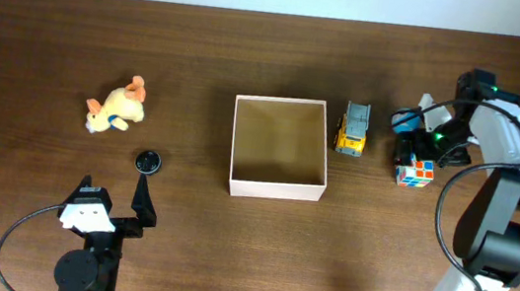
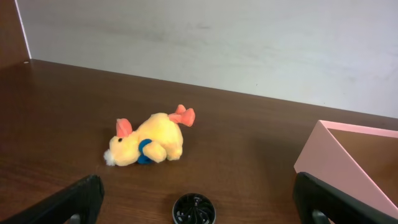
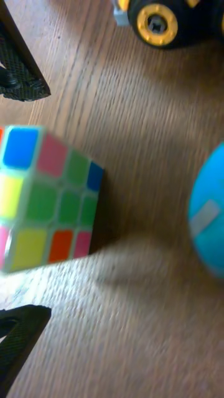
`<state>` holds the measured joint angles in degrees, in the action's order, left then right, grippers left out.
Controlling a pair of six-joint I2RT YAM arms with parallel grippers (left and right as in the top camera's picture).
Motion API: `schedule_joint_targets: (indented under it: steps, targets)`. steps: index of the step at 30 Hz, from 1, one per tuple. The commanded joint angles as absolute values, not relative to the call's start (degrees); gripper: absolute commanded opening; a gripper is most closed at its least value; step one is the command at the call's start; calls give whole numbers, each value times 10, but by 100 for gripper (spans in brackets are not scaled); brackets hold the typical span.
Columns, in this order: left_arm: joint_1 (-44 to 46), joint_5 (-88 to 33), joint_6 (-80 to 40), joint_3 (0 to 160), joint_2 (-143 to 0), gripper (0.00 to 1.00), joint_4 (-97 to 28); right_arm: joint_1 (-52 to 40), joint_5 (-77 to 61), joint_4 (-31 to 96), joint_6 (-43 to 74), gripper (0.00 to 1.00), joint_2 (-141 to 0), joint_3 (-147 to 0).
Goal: Pack container
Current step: 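Lower the right gripper and close it on the Rubik's cube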
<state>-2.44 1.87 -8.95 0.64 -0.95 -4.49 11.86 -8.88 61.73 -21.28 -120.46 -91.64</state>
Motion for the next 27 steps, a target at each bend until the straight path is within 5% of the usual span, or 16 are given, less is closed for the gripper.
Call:
schedule_joint_targets:
  steps: [1,20,23,27]
  targets:
    - [-28,12,-80,5,-10,99,-48,104,-84,617,-220,99,-1223,-908]
    - [-28,12,-80,5,-10,99,-48,132,-57,621,-210,100,-1223,-906]
    - [-28,12,-80,5,-10,99,-48,132,-55,621,-210,94,-1223,-906]
    - [-28,12,-80,5,-10,99,-48,131,-55,621,-209,73,-1223,-906]
